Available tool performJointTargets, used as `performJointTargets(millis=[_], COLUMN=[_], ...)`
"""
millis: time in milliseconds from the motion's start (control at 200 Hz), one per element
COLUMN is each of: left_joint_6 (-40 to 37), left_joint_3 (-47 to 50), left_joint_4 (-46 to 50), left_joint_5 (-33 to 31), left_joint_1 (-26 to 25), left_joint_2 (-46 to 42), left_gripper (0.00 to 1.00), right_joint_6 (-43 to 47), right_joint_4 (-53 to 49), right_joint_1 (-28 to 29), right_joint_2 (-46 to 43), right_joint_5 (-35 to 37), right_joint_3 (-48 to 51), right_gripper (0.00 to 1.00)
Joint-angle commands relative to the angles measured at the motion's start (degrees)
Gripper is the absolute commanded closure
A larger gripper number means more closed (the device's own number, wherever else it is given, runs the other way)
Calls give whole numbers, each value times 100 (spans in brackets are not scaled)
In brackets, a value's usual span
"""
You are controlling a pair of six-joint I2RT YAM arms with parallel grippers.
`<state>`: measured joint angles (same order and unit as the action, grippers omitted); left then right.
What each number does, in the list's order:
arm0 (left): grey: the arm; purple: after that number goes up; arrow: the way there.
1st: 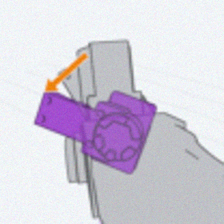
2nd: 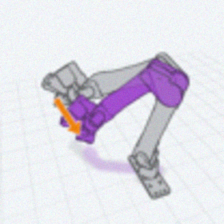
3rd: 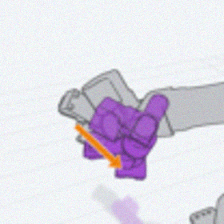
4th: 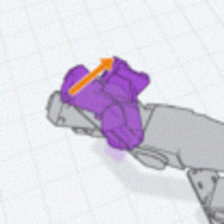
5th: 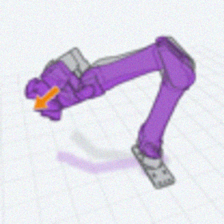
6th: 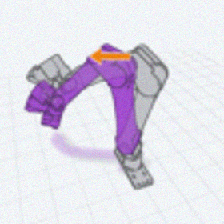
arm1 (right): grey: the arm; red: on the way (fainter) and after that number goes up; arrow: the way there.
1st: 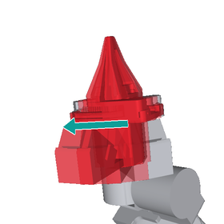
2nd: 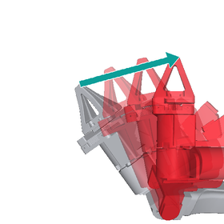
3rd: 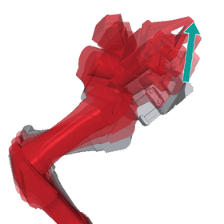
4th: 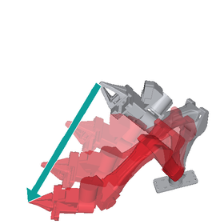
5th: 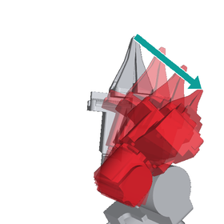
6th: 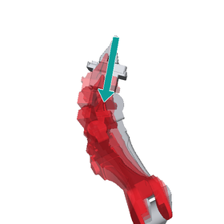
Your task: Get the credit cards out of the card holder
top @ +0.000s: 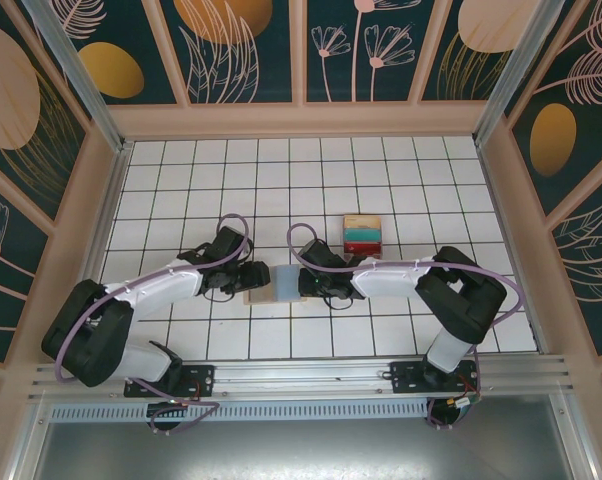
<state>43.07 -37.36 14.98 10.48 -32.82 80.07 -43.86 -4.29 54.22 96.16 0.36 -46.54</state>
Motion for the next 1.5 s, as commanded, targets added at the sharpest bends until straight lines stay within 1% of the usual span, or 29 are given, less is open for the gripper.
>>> performJointTargets(millis=[0,350,621,1086,1131,1186,1336,1416,1436,1496], left_joint_6=[-79,-75,-61,115,122,105,92,89,88,88], left_joint_3=[96,124,169,257,248,247,265,248,235,214], left_joint_4=[-94,-245,-405,-926,-931,-945,-953,-961,-949,-962], left_joint_5=[198,382,668,1147,1145,1149,1175,1208,1211,1260], left_joint_1=[22,22,22,24,23,24,21,21,22,25], left_joint_2=[100,160,314,128,106,82,14,-45,-64,-138], left_gripper=[38,39,39,37,34,25,8,4,2,2], right_joint_6=[-53,-35,-25,-70,-70,-62,-76,-70,-71,-70], right_joint_4=[40,27,12,54,52,55,52,45,44,41], right_joint_1=[57,54,54,72,72,76,73,78,80,80], right_joint_2=[106,148,146,124,122,121,122,114,106,113], right_joint_5=[-93,-103,-99,-103,-104,-96,-85,-82,-81,-80], right_joint_3=[31,8,-8,36,41,47,46,32,36,32], right_gripper=[84,84,84,84,84,83,83,83,83,83])
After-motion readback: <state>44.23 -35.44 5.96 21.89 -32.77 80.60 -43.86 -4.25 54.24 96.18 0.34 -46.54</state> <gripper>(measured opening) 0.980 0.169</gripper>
